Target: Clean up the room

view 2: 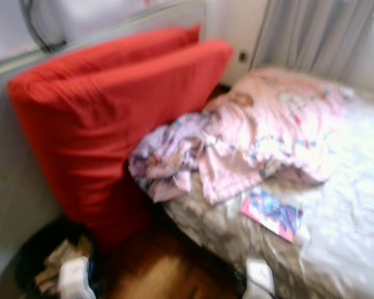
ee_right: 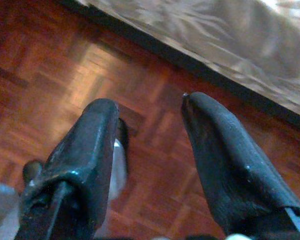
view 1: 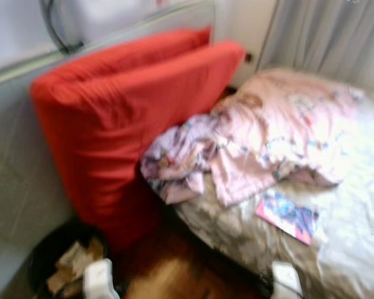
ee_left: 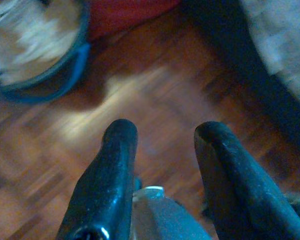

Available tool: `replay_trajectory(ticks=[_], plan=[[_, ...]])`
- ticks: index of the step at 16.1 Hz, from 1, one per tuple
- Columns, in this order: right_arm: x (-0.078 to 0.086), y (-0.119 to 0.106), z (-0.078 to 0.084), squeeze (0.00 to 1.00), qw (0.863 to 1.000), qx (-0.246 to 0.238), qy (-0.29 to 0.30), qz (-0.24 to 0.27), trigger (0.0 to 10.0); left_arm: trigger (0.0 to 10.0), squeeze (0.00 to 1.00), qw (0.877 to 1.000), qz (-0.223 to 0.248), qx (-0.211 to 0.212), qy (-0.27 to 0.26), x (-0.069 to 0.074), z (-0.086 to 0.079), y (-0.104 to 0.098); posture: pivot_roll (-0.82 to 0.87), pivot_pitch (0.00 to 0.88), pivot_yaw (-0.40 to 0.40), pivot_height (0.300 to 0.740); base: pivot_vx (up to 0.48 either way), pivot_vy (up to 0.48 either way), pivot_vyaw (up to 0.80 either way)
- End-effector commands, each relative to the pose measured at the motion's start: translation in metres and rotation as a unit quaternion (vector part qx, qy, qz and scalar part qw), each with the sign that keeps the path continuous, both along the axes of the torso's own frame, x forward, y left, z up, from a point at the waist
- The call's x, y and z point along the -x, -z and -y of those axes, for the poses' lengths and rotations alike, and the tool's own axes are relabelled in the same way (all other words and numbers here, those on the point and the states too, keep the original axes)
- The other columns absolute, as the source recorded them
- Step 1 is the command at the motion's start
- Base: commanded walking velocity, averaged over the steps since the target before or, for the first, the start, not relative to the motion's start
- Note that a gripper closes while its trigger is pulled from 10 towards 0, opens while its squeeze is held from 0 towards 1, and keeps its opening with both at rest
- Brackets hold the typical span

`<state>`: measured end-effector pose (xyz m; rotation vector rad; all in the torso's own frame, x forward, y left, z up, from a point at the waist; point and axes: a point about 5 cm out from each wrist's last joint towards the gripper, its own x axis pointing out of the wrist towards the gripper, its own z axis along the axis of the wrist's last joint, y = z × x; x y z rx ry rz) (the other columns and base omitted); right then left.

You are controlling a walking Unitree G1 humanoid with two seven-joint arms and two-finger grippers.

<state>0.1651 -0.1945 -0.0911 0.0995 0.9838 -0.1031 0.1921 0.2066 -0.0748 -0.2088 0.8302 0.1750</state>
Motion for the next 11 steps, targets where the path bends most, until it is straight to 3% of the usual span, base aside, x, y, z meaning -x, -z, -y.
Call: replay_trajectory(ticks=[1, 9, 11], plan=[[-0.0298, -0.0174, 0.0243, 0.00, 1.000, 0.009, -0.018, 0.000, 10.0, 10.0, 0.00, 0.993, -0.082, -0.062, 0.054, 0.0449, -0.0237, 0.0156, 0.02, 0.044, 0.005, 0.740, 0.000, 0.000, -0.79], [-0.0322, -0.0186, 0.0236, 0.00, 1.000, 0.007, -0.019, 0.005, 10.0, 10.0, 0.00, 0.994, -0.080, -0.059, 0.048, 0.0449, -0.0268, 0.0149, 0.01, 0.048, 0.006, 0.740, 0.000, 0.000, -0.79], [-0.0325, -0.0188, 0.0236, 0.00, 1.000, 0.009, -0.024, 0.008, 10.0, 10.0, 0.00, 0.994, -0.080, -0.056, 0.048, 0.0453, -0.0260, 0.0152, 0.01, 0.047, 0.004, 0.740, 0.000, 0.000, -0.20]])
